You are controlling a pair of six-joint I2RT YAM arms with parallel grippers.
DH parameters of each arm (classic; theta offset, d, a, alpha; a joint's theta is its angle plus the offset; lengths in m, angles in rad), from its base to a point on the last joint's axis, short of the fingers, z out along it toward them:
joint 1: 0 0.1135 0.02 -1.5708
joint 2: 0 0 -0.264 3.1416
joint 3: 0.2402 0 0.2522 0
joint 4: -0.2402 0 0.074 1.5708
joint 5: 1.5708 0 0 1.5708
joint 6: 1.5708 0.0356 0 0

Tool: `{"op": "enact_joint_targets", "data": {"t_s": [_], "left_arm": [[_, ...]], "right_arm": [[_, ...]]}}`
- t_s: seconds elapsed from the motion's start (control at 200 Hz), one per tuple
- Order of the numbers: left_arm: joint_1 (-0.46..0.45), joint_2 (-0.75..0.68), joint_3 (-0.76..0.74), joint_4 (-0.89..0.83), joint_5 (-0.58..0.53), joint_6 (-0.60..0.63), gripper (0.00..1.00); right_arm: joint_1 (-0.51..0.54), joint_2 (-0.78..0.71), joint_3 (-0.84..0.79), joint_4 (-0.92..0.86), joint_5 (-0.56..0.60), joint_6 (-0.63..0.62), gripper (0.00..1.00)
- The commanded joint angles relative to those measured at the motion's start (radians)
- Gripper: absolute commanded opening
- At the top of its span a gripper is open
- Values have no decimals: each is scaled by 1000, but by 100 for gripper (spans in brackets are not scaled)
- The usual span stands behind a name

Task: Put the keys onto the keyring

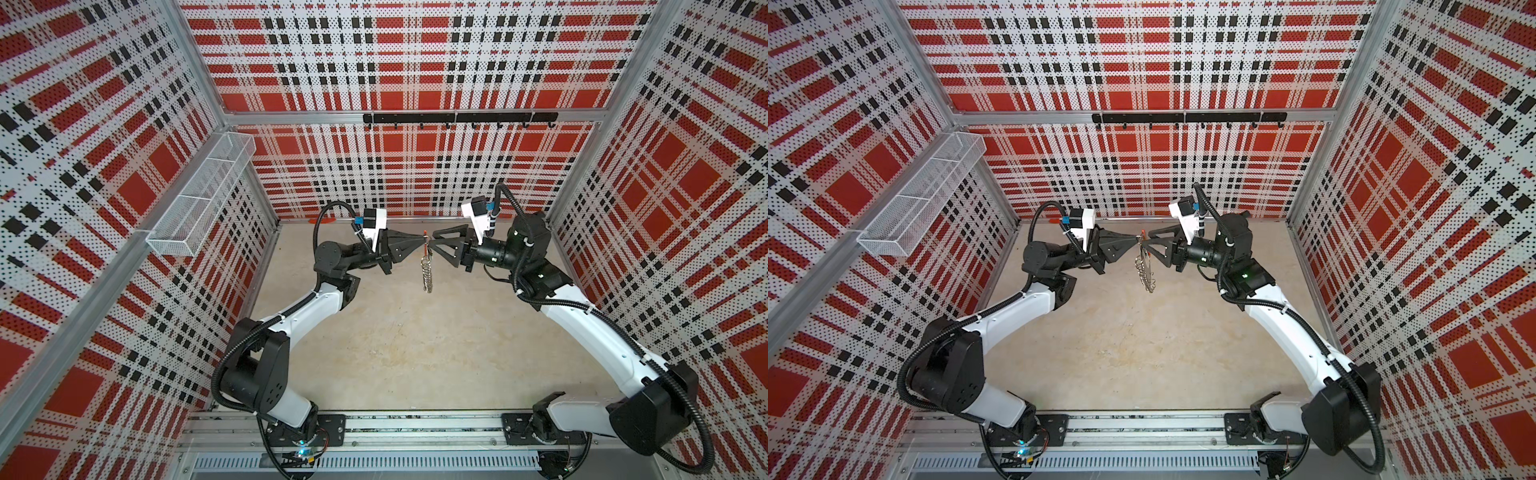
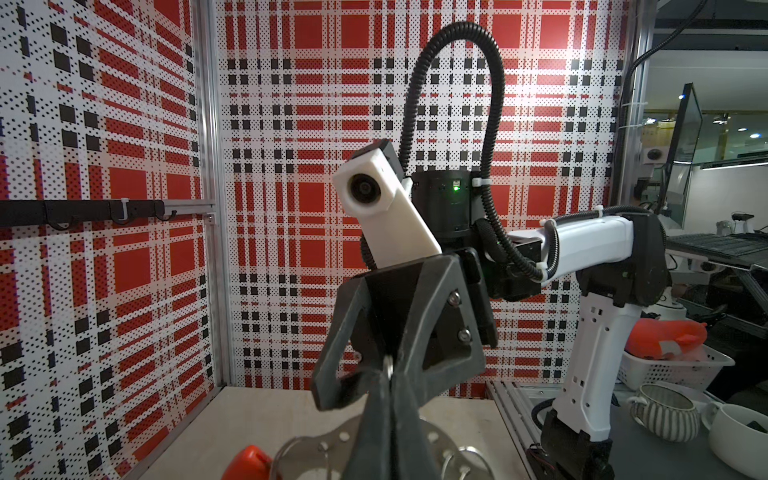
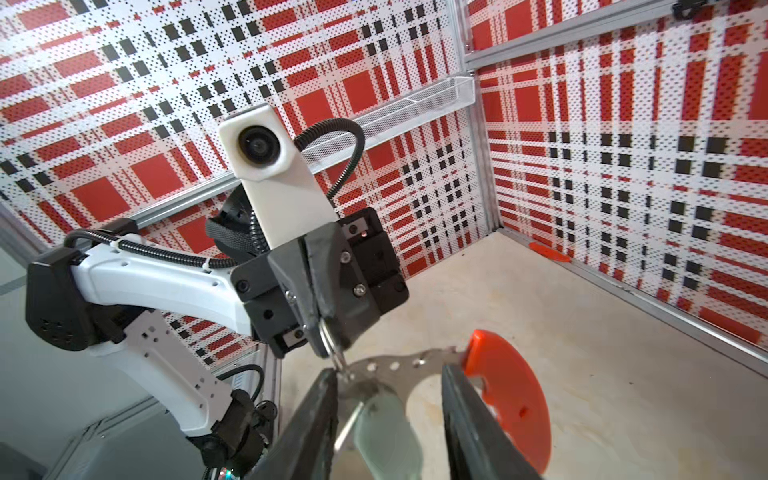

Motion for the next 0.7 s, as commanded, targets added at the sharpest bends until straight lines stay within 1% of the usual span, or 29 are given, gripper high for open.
{"op": "enact_joint_targets", "data": {"t_s": [0.0,0.256,0.366,0.511,0.697], "left_arm": [[-3,-11,-7,48,-21,-1,0],[-2,1,-10,48,-32,-1,0],[2,0,-13,46,-41,2,0],[11,-14,-29,27,-72,16,0],[14,-38,-32,-59,-97,79,0]], "right_arm": [[8,16,33,39,-28,1,43],[15,34,48,44,-21,-7,38],[15,40,59,31,-7,-19,38],[15,35,69,2,42,-58,39],[14,36,81,-21,73,-89,41]]}}
